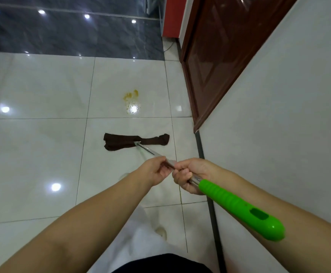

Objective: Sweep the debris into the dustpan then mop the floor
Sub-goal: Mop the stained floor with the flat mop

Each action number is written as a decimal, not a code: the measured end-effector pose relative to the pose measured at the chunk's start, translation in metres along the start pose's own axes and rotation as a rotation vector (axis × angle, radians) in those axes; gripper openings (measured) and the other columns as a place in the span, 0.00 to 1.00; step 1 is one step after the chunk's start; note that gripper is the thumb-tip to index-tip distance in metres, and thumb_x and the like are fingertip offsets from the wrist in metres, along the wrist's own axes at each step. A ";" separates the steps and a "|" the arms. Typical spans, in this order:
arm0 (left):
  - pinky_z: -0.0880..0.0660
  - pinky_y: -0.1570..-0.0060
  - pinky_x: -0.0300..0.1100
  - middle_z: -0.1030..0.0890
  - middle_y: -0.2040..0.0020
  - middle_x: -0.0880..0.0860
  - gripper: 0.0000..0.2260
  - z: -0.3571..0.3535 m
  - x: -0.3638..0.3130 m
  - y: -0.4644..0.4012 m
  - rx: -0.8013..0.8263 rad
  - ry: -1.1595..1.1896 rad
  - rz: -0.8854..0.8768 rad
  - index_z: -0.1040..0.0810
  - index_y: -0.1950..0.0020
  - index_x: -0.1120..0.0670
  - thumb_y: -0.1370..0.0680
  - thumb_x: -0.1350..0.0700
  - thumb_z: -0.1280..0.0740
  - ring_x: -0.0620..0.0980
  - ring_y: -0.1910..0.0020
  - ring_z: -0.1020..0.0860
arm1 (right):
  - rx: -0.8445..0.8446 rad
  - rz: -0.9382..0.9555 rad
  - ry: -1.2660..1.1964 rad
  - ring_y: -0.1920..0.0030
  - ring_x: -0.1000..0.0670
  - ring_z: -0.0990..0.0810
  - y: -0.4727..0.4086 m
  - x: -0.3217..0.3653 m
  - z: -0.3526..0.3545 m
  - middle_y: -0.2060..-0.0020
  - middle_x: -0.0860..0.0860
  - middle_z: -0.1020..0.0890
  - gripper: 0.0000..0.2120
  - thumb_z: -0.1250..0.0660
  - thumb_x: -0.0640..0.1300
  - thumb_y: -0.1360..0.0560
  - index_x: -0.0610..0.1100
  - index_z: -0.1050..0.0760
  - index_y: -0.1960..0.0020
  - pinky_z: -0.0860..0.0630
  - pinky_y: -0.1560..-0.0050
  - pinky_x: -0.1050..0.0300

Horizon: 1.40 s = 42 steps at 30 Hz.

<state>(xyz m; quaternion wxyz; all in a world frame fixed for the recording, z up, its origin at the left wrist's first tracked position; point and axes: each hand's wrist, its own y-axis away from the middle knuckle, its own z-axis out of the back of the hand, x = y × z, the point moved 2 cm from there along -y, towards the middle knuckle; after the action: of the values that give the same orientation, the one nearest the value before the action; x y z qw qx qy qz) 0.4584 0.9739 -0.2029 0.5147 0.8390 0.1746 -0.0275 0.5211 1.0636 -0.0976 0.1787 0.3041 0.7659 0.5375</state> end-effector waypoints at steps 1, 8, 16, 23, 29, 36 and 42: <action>0.22 0.60 0.42 0.23 0.76 0.59 0.13 0.001 -0.008 -0.002 0.005 -0.002 0.015 0.31 0.64 0.64 0.20 0.67 0.46 0.53 0.68 0.21 | 0.000 0.003 -0.013 0.86 0.56 0.36 -0.004 0.004 -0.007 0.70 0.48 0.35 0.06 0.44 0.36 0.19 0.42 0.32 0.53 0.38 0.87 0.71; 0.30 0.66 0.40 0.34 0.67 0.54 0.10 -0.005 -0.092 -0.033 -0.067 -0.065 0.055 0.36 0.60 0.60 0.20 0.66 0.50 0.49 0.69 0.34 | -0.036 0.031 -0.020 0.86 0.57 0.36 -0.033 0.051 -0.067 0.77 0.47 0.27 0.07 0.44 0.36 0.19 0.45 0.30 0.52 0.39 0.86 0.72; 0.29 0.67 0.38 0.34 0.67 0.55 0.11 -0.004 -0.224 -0.064 -0.095 -0.176 0.031 0.36 0.62 0.60 0.20 0.65 0.50 0.48 0.69 0.32 | -0.048 0.048 -0.018 0.86 0.57 0.36 -0.077 0.130 -0.170 0.78 0.50 0.30 0.09 0.44 0.36 0.20 0.43 0.30 0.58 0.39 0.86 0.71; 0.30 0.83 0.32 0.32 0.67 0.56 0.10 -0.006 -0.323 -0.100 -0.200 -0.330 0.044 0.33 0.60 0.61 0.20 0.63 0.47 0.48 0.71 0.31 | -0.042 0.100 -0.036 0.85 0.57 0.35 -0.125 0.192 -0.236 0.71 0.49 0.32 0.07 0.43 0.34 0.21 0.40 0.31 0.56 0.38 0.86 0.70; 0.30 0.80 0.35 0.28 0.67 0.56 0.10 -0.008 -0.371 -0.136 -0.242 -0.438 0.107 0.31 0.56 0.63 0.18 0.60 0.46 0.48 0.70 0.29 | -0.071 0.123 -0.020 0.85 0.57 0.35 -0.165 0.224 -0.258 0.70 0.48 0.30 0.06 0.42 0.33 0.23 0.40 0.30 0.57 0.37 0.85 0.70; 0.22 0.71 0.44 0.24 0.54 0.61 0.06 -0.021 -0.380 -0.147 -0.138 -0.481 0.044 0.38 0.42 0.61 0.18 0.63 0.49 0.51 0.61 0.22 | 0.159 0.076 -0.475 0.85 0.55 0.33 -0.162 0.235 -0.251 0.69 0.51 0.30 0.10 0.41 0.35 0.21 0.46 0.30 0.59 0.34 0.85 0.68; 0.20 0.65 0.43 0.21 0.52 0.63 0.08 -0.032 -0.337 -0.139 -0.122 -0.500 0.098 0.32 0.54 0.64 0.19 0.62 0.47 0.55 0.60 0.20 | 0.361 0.068 -0.749 0.85 0.54 0.32 -0.136 0.213 -0.207 0.67 0.51 0.29 0.19 0.41 0.33 0.26 0.47 0.35 0.38 0.31 0.83 0.67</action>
<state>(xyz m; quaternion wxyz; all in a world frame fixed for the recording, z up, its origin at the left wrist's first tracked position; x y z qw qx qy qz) 0.0934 0.9698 -0.2309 0.5922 0.7810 0.0025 -0.1983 0.1998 1.0239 -0.1390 0.3709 0.5302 0.7194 0.2526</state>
